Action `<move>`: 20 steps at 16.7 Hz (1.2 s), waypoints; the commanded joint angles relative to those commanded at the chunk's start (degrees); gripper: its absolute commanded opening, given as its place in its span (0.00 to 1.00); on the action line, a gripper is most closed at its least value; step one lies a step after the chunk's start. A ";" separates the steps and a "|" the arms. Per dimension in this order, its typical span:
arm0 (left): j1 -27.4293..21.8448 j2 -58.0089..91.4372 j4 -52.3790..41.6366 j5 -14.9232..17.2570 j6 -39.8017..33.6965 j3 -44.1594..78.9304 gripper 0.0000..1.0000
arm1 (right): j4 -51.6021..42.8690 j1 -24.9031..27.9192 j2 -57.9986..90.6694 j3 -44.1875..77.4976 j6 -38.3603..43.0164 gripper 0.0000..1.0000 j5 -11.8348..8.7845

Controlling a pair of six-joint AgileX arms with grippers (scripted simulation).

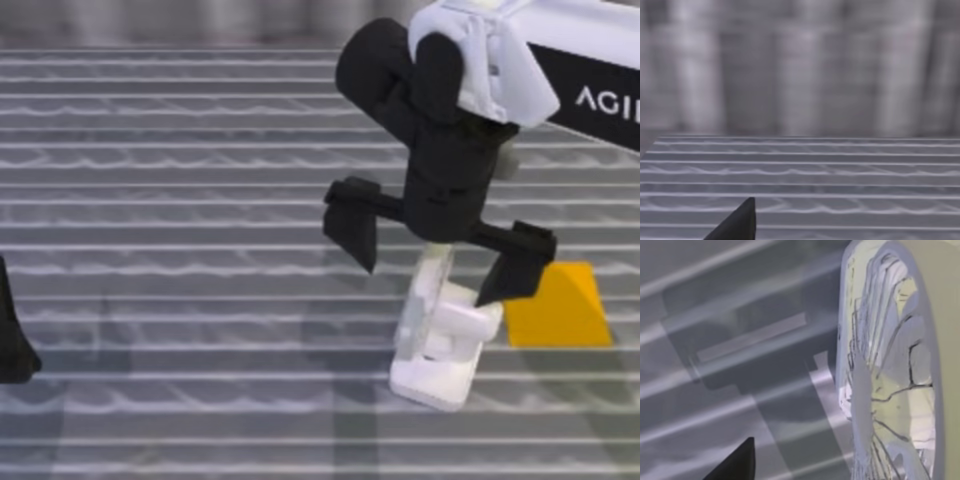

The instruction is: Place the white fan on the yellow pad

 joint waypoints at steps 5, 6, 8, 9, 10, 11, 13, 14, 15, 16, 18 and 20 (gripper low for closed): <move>0.00 0.00 0.00 0.00 0.00 0.00 1.00 | 0.00 0.00 0.00 0.00 0.00 0.62 0.00; 0.00 0.00 0.00 0.00 0.00 0.00 1.00 | 0.00 0.00 0.00 0.00 0.00 0.55 0.00; 0.00 0.00 0.00 0.00 0.00 0.00 1.00 | 0.00 0.00 0.00 0.00 0.00 0.40 0.00; 0.00 0.00 0.00 0.00 0.00 0.00 1.00 | 0.00 0.00 0.00 0.00 0.00 0.32 0.00; 0.00 0.00 0.00 0.00 0.00 0.00 1.00 | 0.00 0.00 0.00 0.00 0.00 0.25 0.00; 0.00 0.00 0.00 0.00 0.00 0.00 1.00 | 0.00 0.00 0.00 0.00 0.00 0.17 0.00; 0.00 0.00 0.00 0.00 0.00 0.00 1.00 | 0.00 0.00 0.00 0.00 0.00 0.02 0.00; 0.00 0.00 0.00 0.00 0.00 0.00 1.00 | 0.00 0.00 0.00 0.00 0.00 0.00 0.00; 0.00 0.00 0.00 0.00 0.00 0.00 1.00 | 0.00 0.00 0.00 0.00 0.00 0.00 0.00; 0.00 0.00 0.00 0.00 0.00 0.00 1.00 | 0.00 0.00 0.00 0.00 0.00 0.00 0.00; 0.00 0.00 0.00 0.00 0.00 0.00 1.00 | 0.00 0.00 0.00 0.00 0.00 0.00 0.00; 0.00 0.00 0.00 0.00 0.00 0.00 1.00 | 0.00 0.00 0.00 0.00 0.00 0.00 0.00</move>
